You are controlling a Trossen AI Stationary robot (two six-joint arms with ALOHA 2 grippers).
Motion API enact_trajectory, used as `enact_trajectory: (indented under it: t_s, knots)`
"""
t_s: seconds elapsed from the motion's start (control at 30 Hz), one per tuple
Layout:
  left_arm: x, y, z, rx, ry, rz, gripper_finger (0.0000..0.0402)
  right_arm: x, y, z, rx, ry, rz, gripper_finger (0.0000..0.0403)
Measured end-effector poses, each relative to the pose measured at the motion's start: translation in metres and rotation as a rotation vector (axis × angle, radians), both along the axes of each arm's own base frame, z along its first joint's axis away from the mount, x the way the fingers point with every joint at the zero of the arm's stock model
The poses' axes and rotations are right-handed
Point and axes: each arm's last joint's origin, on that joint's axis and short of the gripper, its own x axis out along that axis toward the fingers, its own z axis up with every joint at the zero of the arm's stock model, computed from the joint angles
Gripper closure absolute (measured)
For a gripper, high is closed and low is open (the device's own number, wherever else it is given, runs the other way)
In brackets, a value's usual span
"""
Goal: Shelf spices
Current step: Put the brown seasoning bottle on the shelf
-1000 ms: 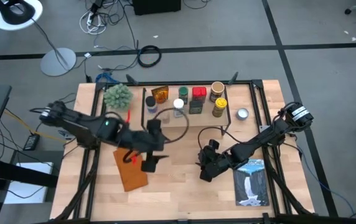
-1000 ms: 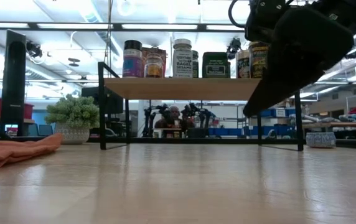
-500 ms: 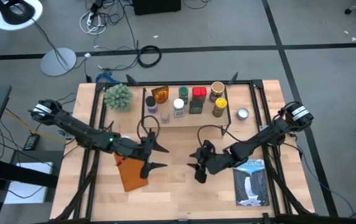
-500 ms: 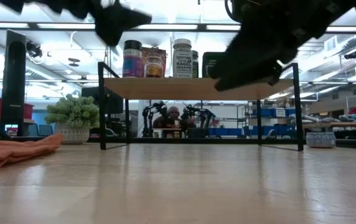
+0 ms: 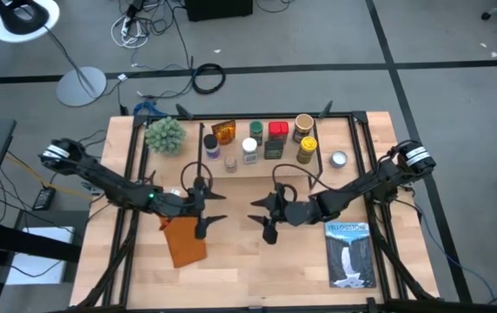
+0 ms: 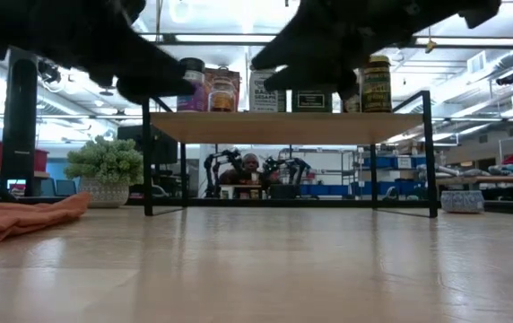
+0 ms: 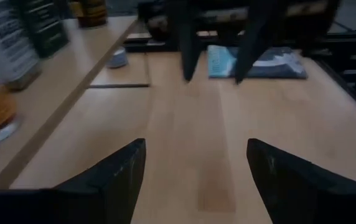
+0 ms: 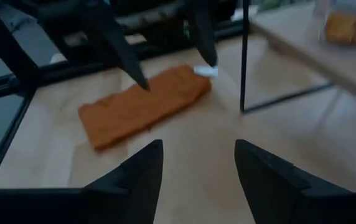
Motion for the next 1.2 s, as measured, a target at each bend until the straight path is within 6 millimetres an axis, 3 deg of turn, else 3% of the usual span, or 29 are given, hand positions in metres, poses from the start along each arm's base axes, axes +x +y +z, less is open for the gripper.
enact_trajectory:
  t_s: [0.2, 0.43, 0.53, 0.67, 0.77, 1.0, 1.2]
  knots:
    - [-0.025, 0.010, -0.013, -0.035, -0.013, -0.011, 0.0117, 0.012, -0.011, 0.008, -0.066, -0.023, -0.011, 0.0230]
    - [-0.057, 0.021, -0.014, -0.038, -0.135, -0.053, 0.0117, 0.056, -0.014, 0.001, -0.233, 0.034, 0.004, 0.0353]
    - [-0.065, 0.024, -0.016, -0.044, -0.154, -0.055, 0.0117, 0.074, -0.018, 0.004, -0.334, 0.079, -0.081, 0.0394]
    - [-0.070, 0.026, -0.019, -0.046, -0.157, -0.055, 0.0117, 0.089, -0.020, 0.020, -0.450, 0.094, -0.238, 0.0393]
    - [-0.070, 0.026, -0.020, -0.044, -0.155, -0.055, 0.0117, 0.097, -0.027, 0.027, -0.482, 0.095, -0.259, 0.0400]
    - [-0.070, 0.026, -0.019, -0.044, -0.158, -0.051, 0.0117, 0.102, -0.054, 0.019, -0.438, 0.149, -0.330, 0.0401]
    - [-0.069, 0.026, -0.019, -0.050, -0.165, -0.050, 0.0117, 0.097, -0.063, 0.014, -0.456, 0.207, -0.449, 0.0401]
